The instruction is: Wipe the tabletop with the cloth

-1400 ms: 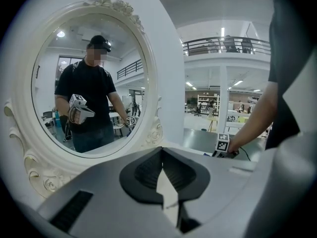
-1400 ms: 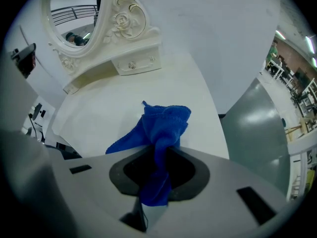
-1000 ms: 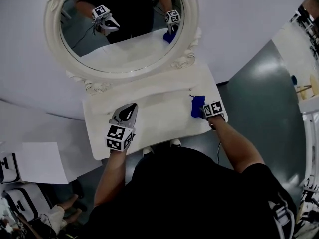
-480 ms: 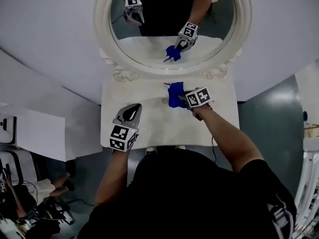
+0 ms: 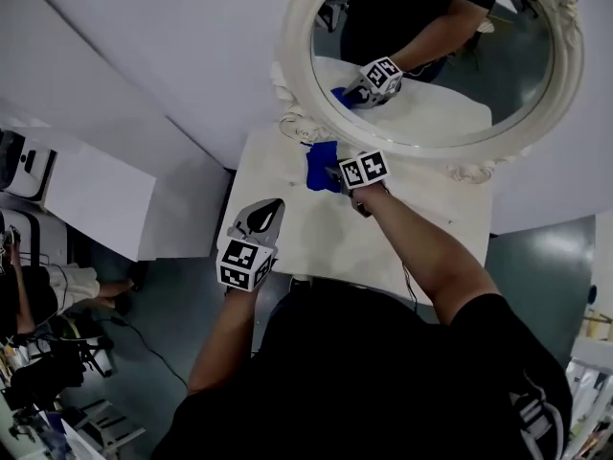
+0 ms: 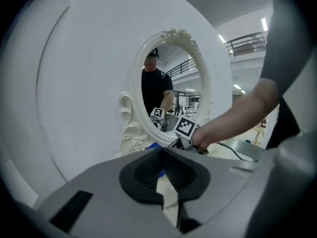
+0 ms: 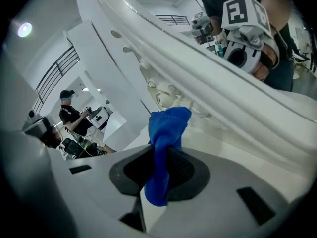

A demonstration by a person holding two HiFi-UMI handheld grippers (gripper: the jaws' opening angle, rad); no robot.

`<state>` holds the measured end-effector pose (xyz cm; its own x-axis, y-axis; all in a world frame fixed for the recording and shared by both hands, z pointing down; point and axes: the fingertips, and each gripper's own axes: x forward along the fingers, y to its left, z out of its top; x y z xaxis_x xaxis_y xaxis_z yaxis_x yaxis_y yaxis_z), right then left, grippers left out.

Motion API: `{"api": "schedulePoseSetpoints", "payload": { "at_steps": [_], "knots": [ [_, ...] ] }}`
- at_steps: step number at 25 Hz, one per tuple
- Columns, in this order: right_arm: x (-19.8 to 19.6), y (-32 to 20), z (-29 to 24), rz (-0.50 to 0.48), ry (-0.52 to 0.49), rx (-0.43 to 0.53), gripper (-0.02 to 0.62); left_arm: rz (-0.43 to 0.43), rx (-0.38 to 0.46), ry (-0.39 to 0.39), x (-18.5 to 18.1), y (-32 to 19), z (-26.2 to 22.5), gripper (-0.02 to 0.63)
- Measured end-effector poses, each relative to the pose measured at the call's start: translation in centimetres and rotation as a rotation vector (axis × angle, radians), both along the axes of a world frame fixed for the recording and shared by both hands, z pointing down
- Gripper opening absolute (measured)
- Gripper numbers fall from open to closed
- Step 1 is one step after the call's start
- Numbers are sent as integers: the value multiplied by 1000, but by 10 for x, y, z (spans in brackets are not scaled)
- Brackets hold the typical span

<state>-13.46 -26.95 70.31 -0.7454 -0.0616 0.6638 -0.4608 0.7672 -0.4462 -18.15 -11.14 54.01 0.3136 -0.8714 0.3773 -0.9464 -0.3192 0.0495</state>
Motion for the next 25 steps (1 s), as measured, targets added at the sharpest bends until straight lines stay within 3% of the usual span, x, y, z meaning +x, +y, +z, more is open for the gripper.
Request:
{"api": "schedulePoseSetpoints", "payload": {
  "at_steps": [6,12,19,25],
  "knots": [
    [-57,4,24,-24,8,-54,58,-103,-26,9,-30,23,9,11],
    [-85,1,50,-38,57,-58,58,-156,-46,4,-42,36,14,11],
    [-90,-3,59,-64,78,-13,58,-167,-49,-4,-54,37,12,11],
    [-64,-11,59,-27,94,4,58,-133,-38,-9,-49,27,8,11]
  ]
}}
